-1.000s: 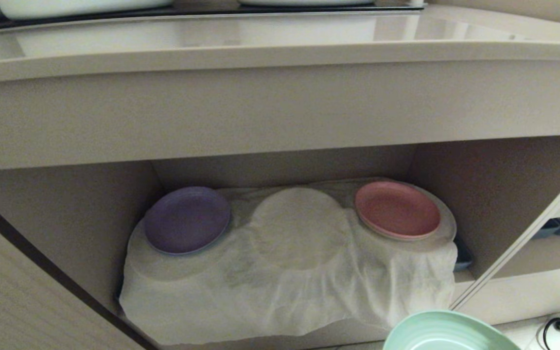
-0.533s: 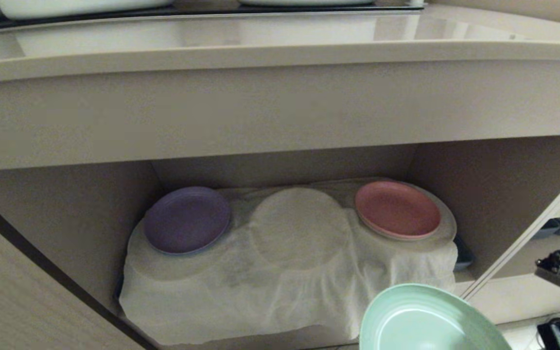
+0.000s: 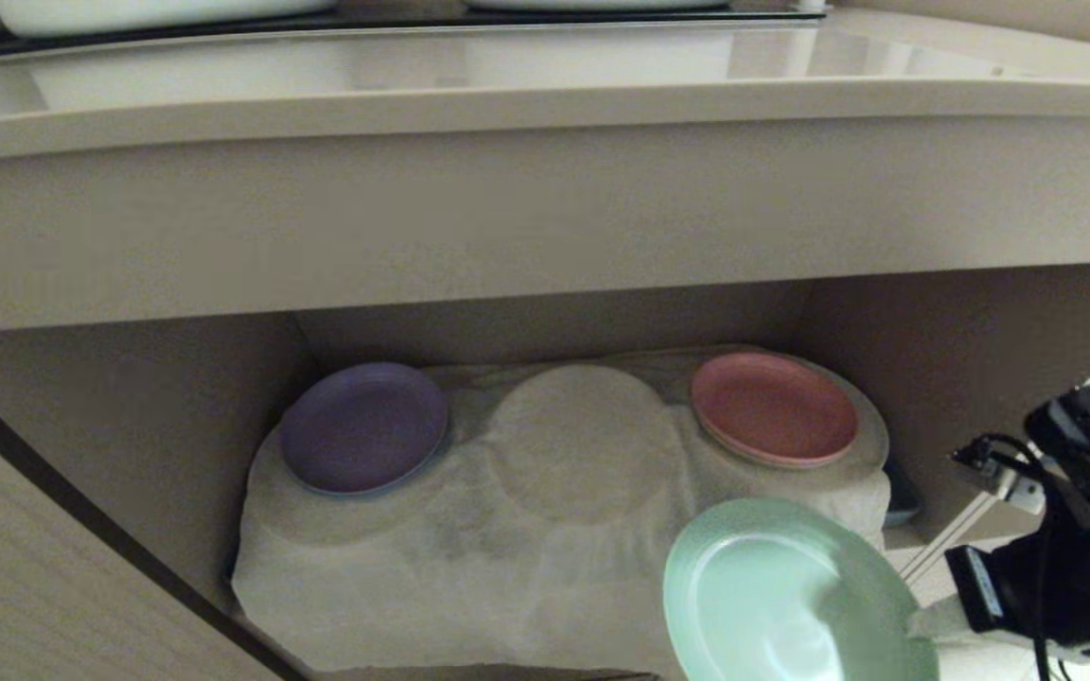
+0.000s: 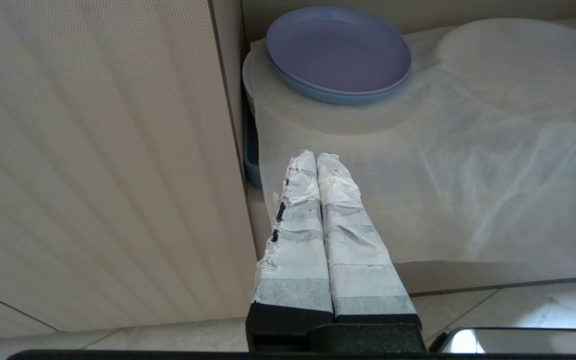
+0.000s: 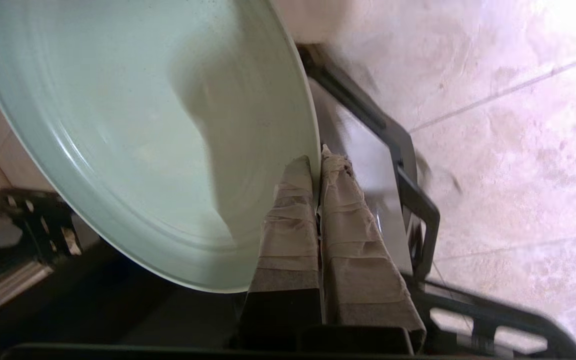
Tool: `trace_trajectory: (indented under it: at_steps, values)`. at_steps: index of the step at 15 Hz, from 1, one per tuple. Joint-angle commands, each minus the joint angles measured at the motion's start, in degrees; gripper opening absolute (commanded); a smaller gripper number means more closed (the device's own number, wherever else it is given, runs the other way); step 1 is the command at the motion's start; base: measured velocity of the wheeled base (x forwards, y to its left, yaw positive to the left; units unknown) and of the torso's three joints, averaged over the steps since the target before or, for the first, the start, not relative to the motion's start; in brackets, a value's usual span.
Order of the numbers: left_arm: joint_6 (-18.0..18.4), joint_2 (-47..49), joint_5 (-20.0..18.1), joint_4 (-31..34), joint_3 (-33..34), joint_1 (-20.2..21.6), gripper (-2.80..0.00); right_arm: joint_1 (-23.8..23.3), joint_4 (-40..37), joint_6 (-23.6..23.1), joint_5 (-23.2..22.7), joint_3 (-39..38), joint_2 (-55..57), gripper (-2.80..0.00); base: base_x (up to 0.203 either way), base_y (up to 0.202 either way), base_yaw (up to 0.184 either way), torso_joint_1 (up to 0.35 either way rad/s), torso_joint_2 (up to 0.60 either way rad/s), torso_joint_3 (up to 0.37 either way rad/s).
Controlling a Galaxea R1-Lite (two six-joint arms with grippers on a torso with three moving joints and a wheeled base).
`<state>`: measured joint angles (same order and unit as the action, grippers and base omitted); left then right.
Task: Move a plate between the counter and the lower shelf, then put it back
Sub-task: Put the plate in the cupboard
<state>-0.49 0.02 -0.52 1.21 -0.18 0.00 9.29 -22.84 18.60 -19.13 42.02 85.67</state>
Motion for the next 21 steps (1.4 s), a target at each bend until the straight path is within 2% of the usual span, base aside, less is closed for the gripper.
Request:
trace_trajectory:
  at_steps: [1,7,10,16,19,21]
  values:
    - [0.0,0.0,0.1,0.0,0.0,0.0,-2.8,0.1,0.0,0.1,-0.2,2.3,4.2,-2.8,0.0,0.0,0.0,0.0,0.0,0.0]
    - [0.0,0.0,0.0,0.0,0.0,0.0,-2.8,1.9,0.4,0.5,-1.1,8.2,10.7,-2.8,0.0,0.0,0.0,0.0,0.0,0.0]
    - [0.0,0.0,0.0,0.0,0.0,0.0,-2.8,3.2,3.4,1.9,-1.1,9.1,12.9,-2.8,0.0,0.0,0.0,0.0,0.0,0.0]
    - [0.0,0.0,0.0,0.0,0.0,0.0,-2.8,7.4,8.8,8.9,-1.0,11.3,15.5,-2.8,0.0,0.0,0.0,0.0,0.0,0.0]
    - [0.0,0.0,0.0,0.0,0.0,0.0,-2.8,7.8,8.7,9.4,-1.0,14.3,17.1,-2.8,0.0,0.0,0.0,0.0,0.0,0.0]
    - [0.0,0.0,0.0,0.0,0.0,0.0,-2.8,8.2,8.6,11.5,-1.0,16.0,17.8,-2.8,0.0,0.0,0.0,0.0,0.0,0.0]
